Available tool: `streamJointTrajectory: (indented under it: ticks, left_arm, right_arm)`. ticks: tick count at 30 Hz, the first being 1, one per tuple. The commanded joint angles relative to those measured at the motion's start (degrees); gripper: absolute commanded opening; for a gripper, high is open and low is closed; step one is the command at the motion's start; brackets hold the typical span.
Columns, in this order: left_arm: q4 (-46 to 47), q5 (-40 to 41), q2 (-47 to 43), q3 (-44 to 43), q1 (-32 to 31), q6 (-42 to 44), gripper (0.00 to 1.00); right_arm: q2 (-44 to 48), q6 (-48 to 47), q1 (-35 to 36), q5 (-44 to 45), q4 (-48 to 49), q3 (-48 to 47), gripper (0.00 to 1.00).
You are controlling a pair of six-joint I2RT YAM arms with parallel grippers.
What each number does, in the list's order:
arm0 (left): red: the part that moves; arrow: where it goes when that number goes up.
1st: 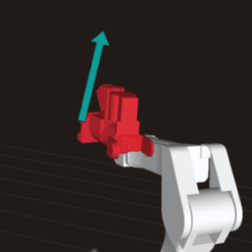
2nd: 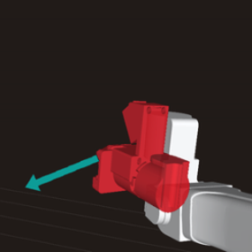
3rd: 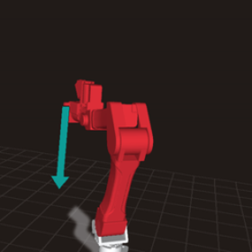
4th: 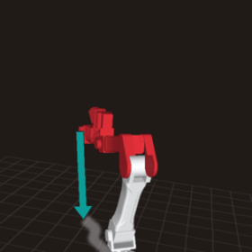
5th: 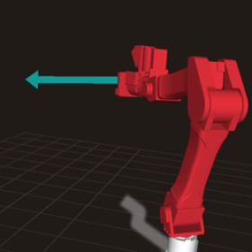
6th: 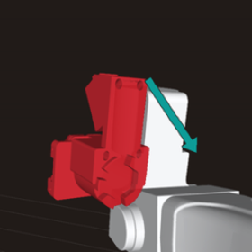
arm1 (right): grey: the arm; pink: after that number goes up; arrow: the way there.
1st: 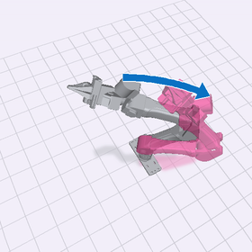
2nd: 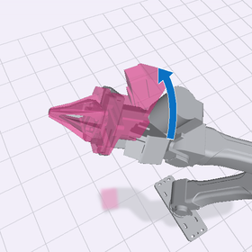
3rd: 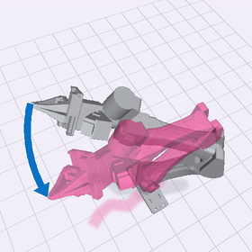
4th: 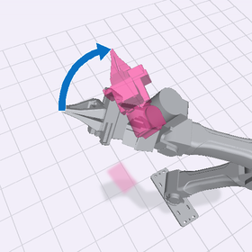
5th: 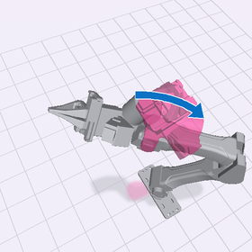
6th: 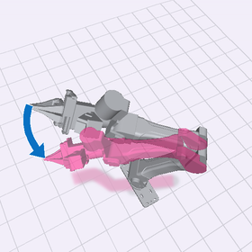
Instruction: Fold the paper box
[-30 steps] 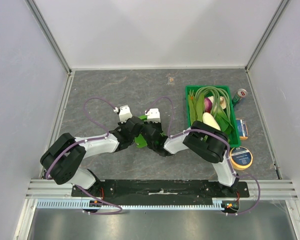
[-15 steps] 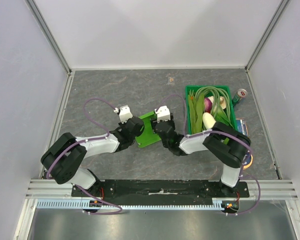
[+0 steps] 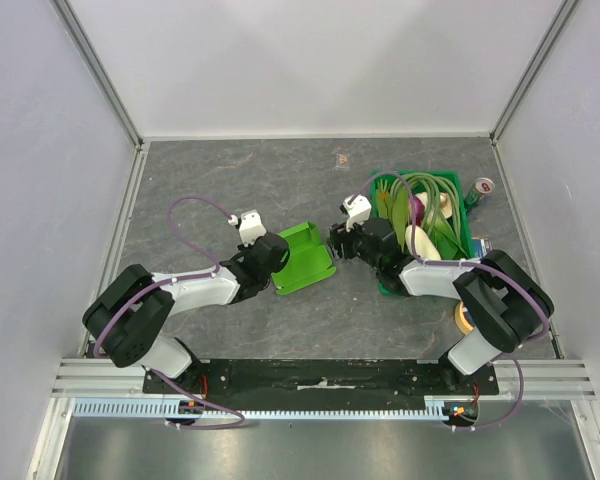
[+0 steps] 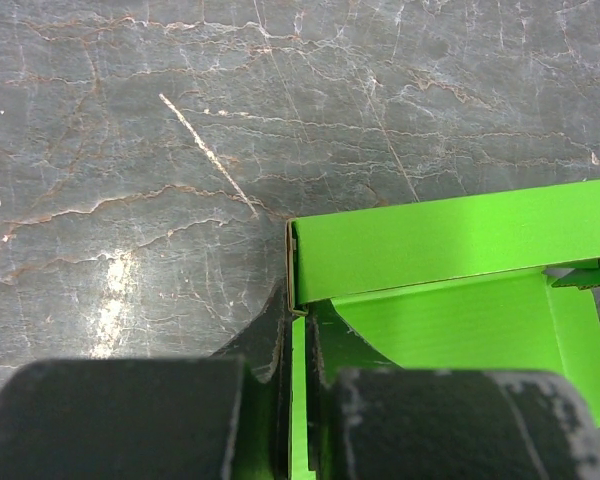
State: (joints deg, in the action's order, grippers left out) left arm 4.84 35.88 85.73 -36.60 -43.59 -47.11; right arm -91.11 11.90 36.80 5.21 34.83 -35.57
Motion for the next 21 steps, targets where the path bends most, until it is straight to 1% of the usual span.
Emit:
streamJointTrajectory:
  ticks: [1, 2, 4, 5, 7, 8, 10, 12, 15, 19, 21]
  left_arm:
    - [-5.72, -3.89, 2.24, 0.92, -0.44, 0.62, 0.02]
    - [-5.72, -3.89, 2.33, 0.83, -0.44, 0.71, 0.02]
    - [-5.72, -3.97, 2.24, 0.65, -0.44, 0.97, 0.02]
    - [-5.72, -3.89, 2.24, 0.74, -0.53, 1.06, 0.02]
    - [-5.72, -3.80, 2.25, 0.74, -0.44, 1.14, 0.02]
    - [-5.72, -3.89, 2.33, 0.74, -0.44, 1.41, 0.02]
    - [-5.81, -3.89, 2.24, 0.74, -0.44, 1.67, 0.02]
    - [-5.90, -3.71, 2.07, 0.74, -0.44, 1.85, 0.02]
    - [-6.16, -3.45, 1.72, 0.74, -0.53, 2.29, 0.02]
    - [-6.16, -3.10, 1.28, 0.74, -0.44, 2.73, 0.02]
    - [-6.16, -3.18, 1.28, 0.74, -0.44, 2.90, 0.02]
  right_arm:
    - [-0.64, -5.11, -1.73, -16.76, 2.87, -1.69, 0.63]
    - [-1.34, -6.18, -1.81, -18.82, 2.35, -2.13, 0.59]
    - [-2.92, -8.37, -1.82, -22.34, 2.96, -2.66, 0.56]
    - [-3.37, -8.47, -1.99, -22.09, 5.49, -2.40, 0.55]
    - [-5.38, -8.91, -2.17, -22.96, 6.74, -3.79, 0.53]
    - [-6.18, -9.52, -2.17, -22.36, 5.70, -4.85, 0.51]
    - [-7.93, -10.05, -2.43, -21.65, 6.04, -6.78, 0.48]
    - [-8.99, -10.14, -3.04, -22.78, 7.27, -7.75, 0.47]
    - [-10.75, -10.76, -3.49, -25.86, 5.78, -10.30, 0.43]
    - [-11.89, -10.85, -3.84, -27.71, 5.69, -11.18, 0.35]
    - [-12.42, -10.76, -3.93, -28.24, 5.86, -11.62, 0.33]
